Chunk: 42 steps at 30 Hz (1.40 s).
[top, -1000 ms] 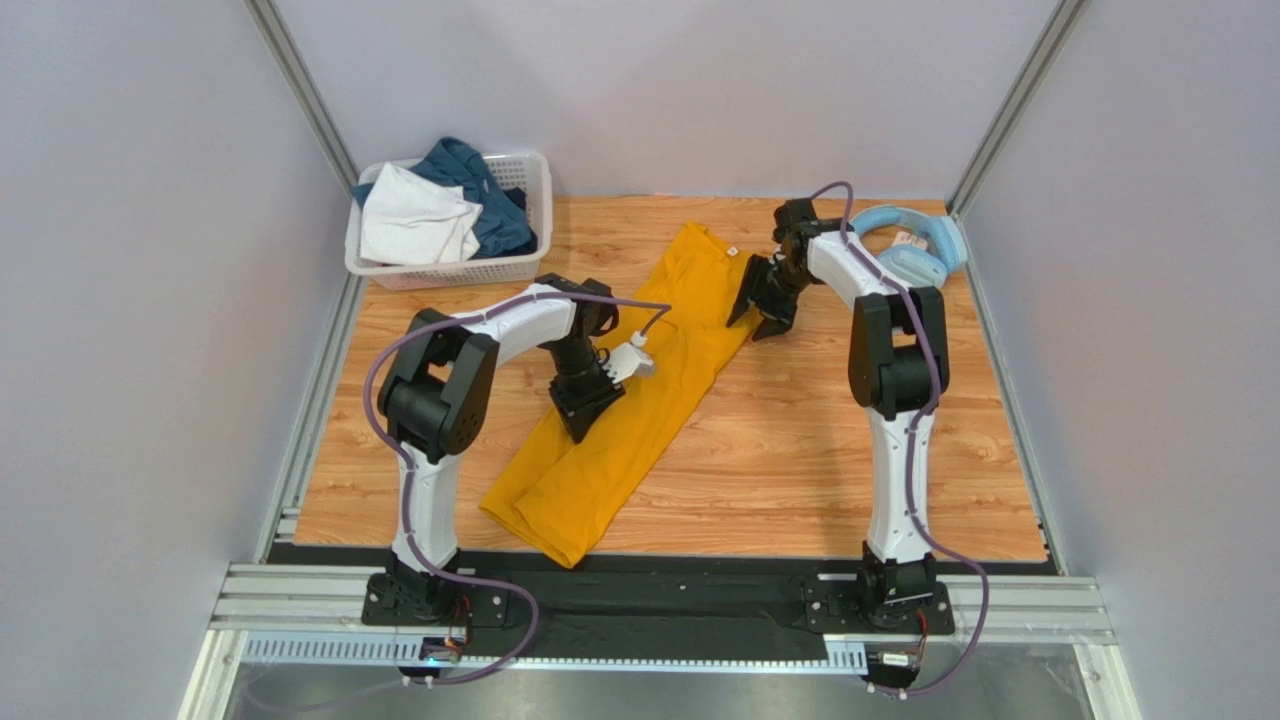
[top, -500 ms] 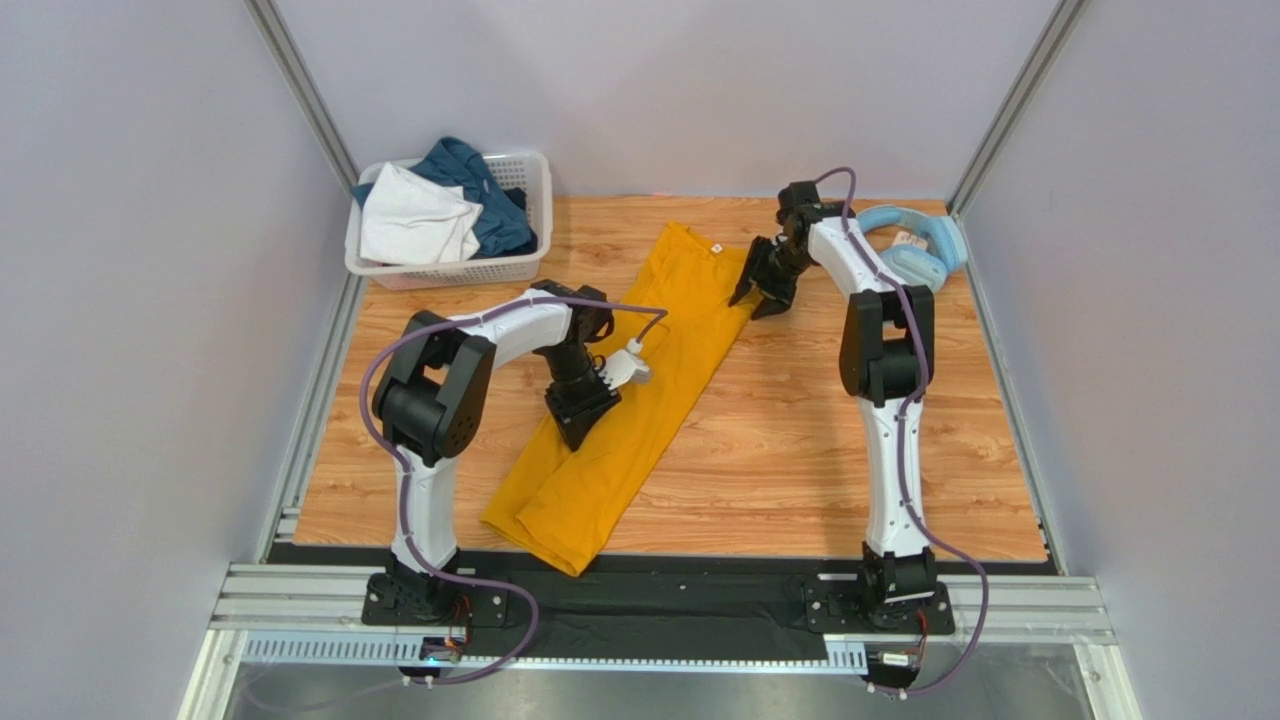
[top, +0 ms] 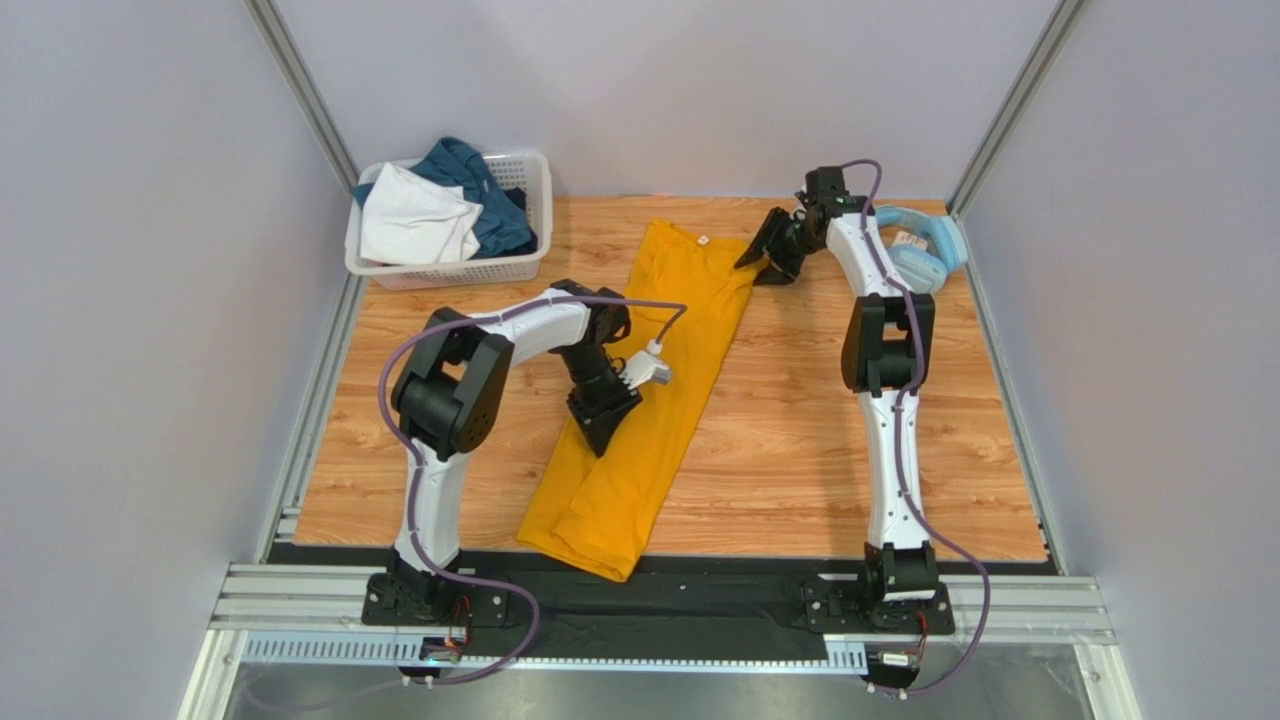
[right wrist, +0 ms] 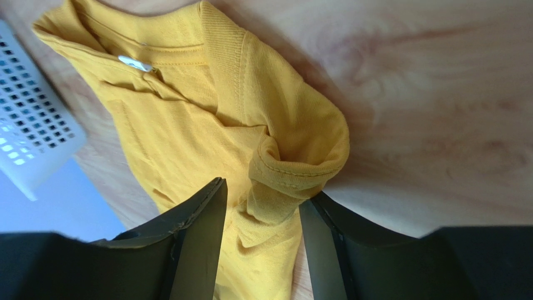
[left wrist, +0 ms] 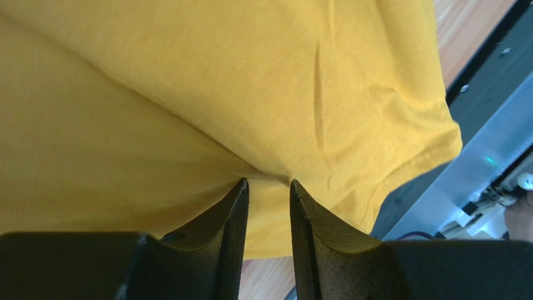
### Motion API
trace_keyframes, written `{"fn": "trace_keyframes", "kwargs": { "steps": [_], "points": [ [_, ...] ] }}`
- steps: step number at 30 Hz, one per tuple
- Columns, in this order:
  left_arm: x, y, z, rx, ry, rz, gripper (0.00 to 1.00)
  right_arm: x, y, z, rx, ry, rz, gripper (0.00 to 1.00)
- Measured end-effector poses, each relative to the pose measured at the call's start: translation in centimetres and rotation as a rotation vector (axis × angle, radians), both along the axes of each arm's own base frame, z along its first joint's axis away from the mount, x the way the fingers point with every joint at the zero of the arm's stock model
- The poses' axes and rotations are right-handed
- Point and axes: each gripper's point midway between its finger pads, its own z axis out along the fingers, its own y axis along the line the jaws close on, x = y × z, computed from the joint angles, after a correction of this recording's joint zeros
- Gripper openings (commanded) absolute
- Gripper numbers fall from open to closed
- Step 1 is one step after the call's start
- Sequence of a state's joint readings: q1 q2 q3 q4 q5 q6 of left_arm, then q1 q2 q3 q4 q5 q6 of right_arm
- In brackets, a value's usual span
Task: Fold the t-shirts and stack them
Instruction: Fold the tshirt
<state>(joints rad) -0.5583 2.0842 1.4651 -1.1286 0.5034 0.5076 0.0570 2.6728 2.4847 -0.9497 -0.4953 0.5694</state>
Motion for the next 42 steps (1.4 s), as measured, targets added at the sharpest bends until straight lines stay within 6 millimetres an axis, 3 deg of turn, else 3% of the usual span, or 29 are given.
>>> {"fn": "trace_keyframes", "kwargs": {
  "steps": [11,19,23,25,29,31,33,36,39,42],
  "points": [
    [-1.1,-7.5,0.4,-0.124,0.083,-0.068,0.38,4.8,2.4,0.6,0.291,-0.119,-0.023,0.54],
    [-0.3,-9.3,2.3,-0.19,0.101,-0.027,0.38,5.6,1.9,0.7,0.3,-0.147,-0.033,0.55],
    [3.1,-9.8,5.8,-0.277,0.047,0.046,0.38,5.2,0.4,1.1,0.195,-0.15,-0.063,0.61],
    [5.8,-9.3,8.9,-0.354,-0.008,0.123,0.38,4.4,-0.9,1.5,0.113,-0.129,-0.096,0.64],
    [10.7,-5.3,14.5,-0.444,-0.18,0.261,0.39,1.3,-3.4,3.7,-0.033,-0.086,-0.157,0.64],
    [11.4,-3.5,15.7,-0.453,-0.25,0.292,0.38,-0.6,-4.1,5.6,-0.082,-0.084,-0.166,0.63],
    [10.0,-2.8,15.2,-0.438,-0.247,0.293,0.39,-2.5,-4.0,7.3,-0.108,-0.091,-0.151,0.62],
    [6.6,-2.4,11.3,-0.373,-0.157,0.279,0.38,-4.8,-1.3,8.4,-0.112,-0.098,-0.071,0.59],
    [3.5,-1.7,6.9,-0.286,-0.038,0.277,0.38,-7.1,4.1,7.3,-0.098,-0.079,0.065,0.55],
    [2.3,-0.7,4.9,-0.234,0.002,0.285,0.38,-10.2,9.4,5.0,-0.076,-0.018,0.203,0.54]
  ]
}}
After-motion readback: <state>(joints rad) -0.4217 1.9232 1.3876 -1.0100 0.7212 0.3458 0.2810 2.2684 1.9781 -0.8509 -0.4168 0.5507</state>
